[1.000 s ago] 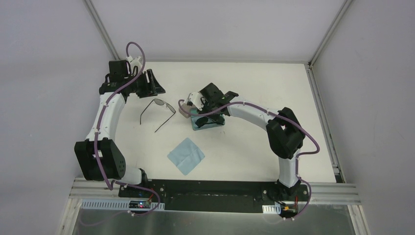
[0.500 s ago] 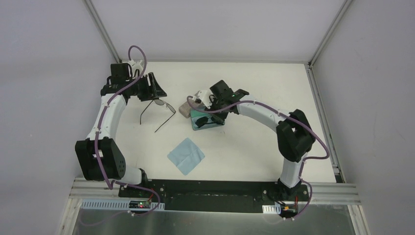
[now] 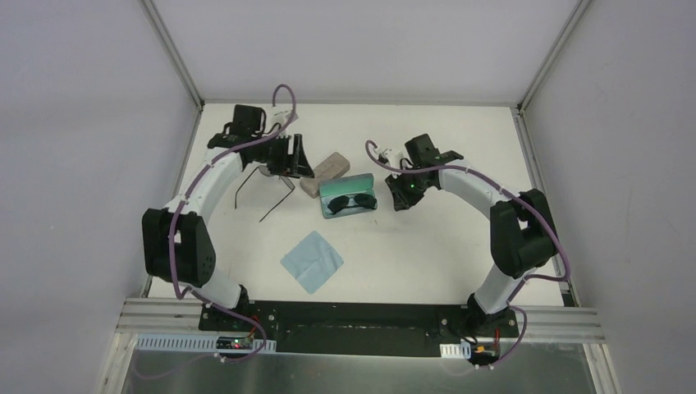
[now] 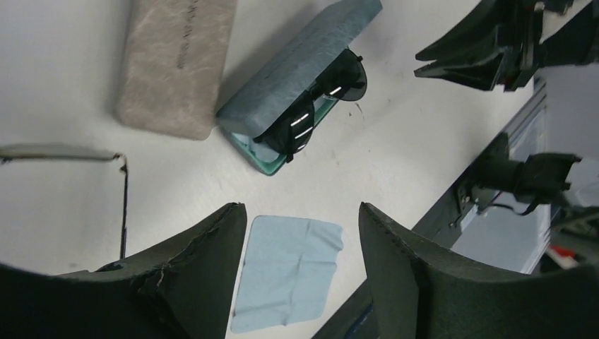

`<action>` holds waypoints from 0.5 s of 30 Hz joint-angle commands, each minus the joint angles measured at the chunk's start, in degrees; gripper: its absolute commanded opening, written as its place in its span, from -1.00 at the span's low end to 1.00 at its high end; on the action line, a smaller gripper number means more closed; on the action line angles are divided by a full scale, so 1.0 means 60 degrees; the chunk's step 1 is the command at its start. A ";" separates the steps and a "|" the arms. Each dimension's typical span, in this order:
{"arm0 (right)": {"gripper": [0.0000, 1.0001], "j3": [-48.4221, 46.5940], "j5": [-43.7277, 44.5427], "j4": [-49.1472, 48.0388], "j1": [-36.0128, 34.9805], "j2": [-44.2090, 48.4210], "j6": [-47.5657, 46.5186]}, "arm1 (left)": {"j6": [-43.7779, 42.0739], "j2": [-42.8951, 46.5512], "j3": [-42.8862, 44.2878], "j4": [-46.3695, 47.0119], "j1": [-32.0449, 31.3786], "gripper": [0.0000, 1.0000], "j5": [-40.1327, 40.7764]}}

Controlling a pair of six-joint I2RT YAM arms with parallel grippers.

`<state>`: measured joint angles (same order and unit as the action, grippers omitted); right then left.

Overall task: Organize the sunglasses
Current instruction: Place the sunglasses in the sunglasses case, then adjust the sunglasses in the sunglasses case.

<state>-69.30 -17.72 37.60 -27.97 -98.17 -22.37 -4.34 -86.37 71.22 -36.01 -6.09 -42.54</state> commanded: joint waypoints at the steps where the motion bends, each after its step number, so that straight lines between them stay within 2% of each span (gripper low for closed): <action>1: -0.55 0.0109 -0.2077 0.0110 0.0349 -0.0042 0.0786 | -0.2140 -0.1020 0.1383 -0.0555 -0.0796 0.24 -0.0038; 8: -0.65 0.0221 -0.3178 -0.0261 0.0552 -0.0565 0.1828 | -0.3968 -0.3234 0.3780 -0.1768 -0.1169 0.29 -0.0619; 11: -0.82 0.0138 -0.3245 -0.0372 0.0664 -0.0835 0.2201 | -0.4872 -0.3912 0.4560 -0.2685 -0.1434 0.30 -0.0781; 15: -0.87 -0.0094 -0.3631 -0.0399 0.0702 -0.1208 0.2372 | -0.5325 -0.4329 0.4675 -0.3193 -0.1654 0.28 -0.1066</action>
<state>-67.94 -34.96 37.23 -24.21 -103.98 -11.27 -28.95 -111.37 97.17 -49.25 -14.06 -45.28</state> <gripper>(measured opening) 0.073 0.642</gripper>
